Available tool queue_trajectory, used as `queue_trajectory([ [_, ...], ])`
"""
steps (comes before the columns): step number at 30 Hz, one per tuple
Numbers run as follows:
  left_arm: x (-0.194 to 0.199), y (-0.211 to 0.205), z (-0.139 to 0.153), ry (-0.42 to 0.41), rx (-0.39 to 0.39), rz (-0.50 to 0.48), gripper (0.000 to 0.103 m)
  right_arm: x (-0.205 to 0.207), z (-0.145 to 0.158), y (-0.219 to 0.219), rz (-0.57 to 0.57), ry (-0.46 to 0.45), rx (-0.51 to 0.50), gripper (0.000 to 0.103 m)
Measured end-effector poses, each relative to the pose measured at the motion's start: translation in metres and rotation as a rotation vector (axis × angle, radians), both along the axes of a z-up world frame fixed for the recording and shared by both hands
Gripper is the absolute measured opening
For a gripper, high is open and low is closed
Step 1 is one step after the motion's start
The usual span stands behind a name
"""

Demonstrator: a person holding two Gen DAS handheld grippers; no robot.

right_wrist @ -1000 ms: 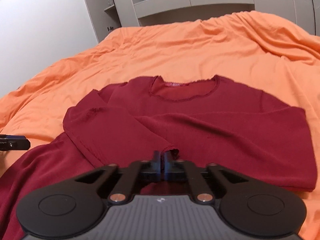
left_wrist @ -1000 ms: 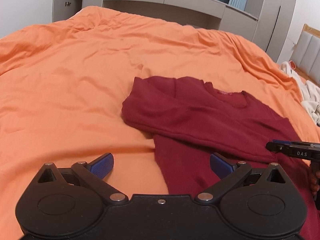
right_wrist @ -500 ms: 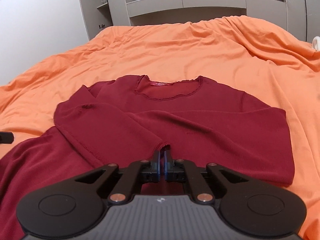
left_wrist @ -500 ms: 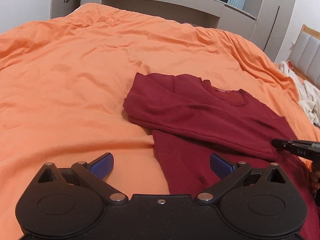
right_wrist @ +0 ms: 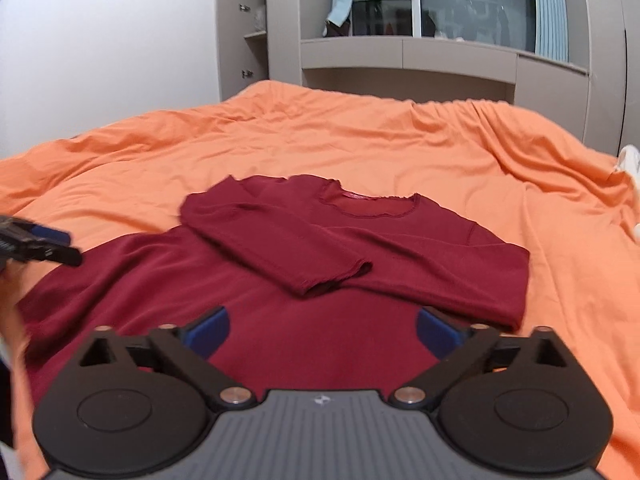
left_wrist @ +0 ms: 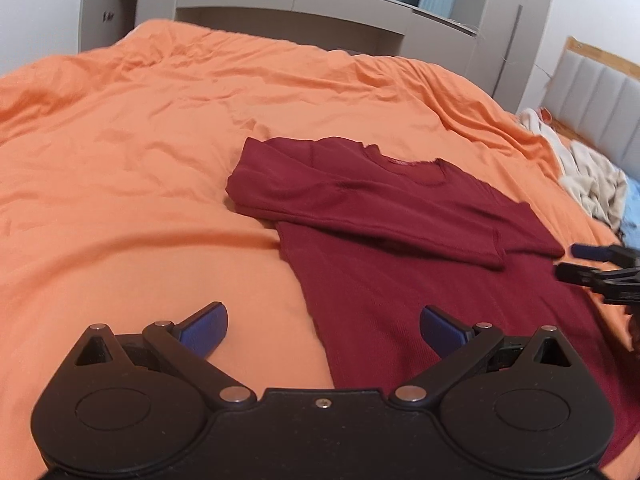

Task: Fold small clothes
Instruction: 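Grasp the shirt's side edge with the right tool while the left tool grasps it too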

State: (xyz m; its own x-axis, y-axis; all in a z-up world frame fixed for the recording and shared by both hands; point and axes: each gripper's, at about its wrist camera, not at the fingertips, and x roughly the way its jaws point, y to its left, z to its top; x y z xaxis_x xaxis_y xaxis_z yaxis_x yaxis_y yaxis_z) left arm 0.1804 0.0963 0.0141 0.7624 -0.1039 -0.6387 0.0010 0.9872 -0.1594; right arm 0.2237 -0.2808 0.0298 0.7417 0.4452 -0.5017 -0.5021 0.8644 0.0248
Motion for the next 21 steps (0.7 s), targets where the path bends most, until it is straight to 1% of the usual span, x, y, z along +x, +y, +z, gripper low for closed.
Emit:
queue_trajectory([
  [4, -0.024, -0.007, 0.002, -0.048, 0.032, -0.024, 0.102, -0.047, 0.014, -0.011, 0.033, -0.036, -0.019, 0.103],
  [8, -0.049, -0.018, 0.002, -0.107, 0.056, -0.059, 0.102, -0.09, 0.022, -0.02, 0.071, -0.083, -0.094, 0.103],
  [10, -0.061, -0.026, 0.001, -0.133, 0.079, -0.084, 0.102, -0.106, 0.02, -0.023, 0.107, -0.077, -0.137, 0.103],
  [13, -0.08, -0.037, 0.002, -0.178, 0.105, -0.136, 0.102, -0.127, 0.012, -0.025, 0.156, -0.052, -0.228, 0.103],
  [17, -0.101, -0.051, 0.0, -0.217, 0.162, -0.173, 0.102, -0.142, 0.001, -0.023, 0.162, -0.04, -0.342, 0.103],
  [19, -0.11, -0.057, -0.001, -0.221, 0.2, -0.195, 0.102, -0.147, -0.004, -0.016, 0.16, -0.054, -0.435, 0.103],
  [21, -0.117, -0.065, -0.004, -0.212, 0.257, -0.212, 0.102, -0.152, -0.012, -0.008, 0.161, -0.08, -0.551, 0.103],
])
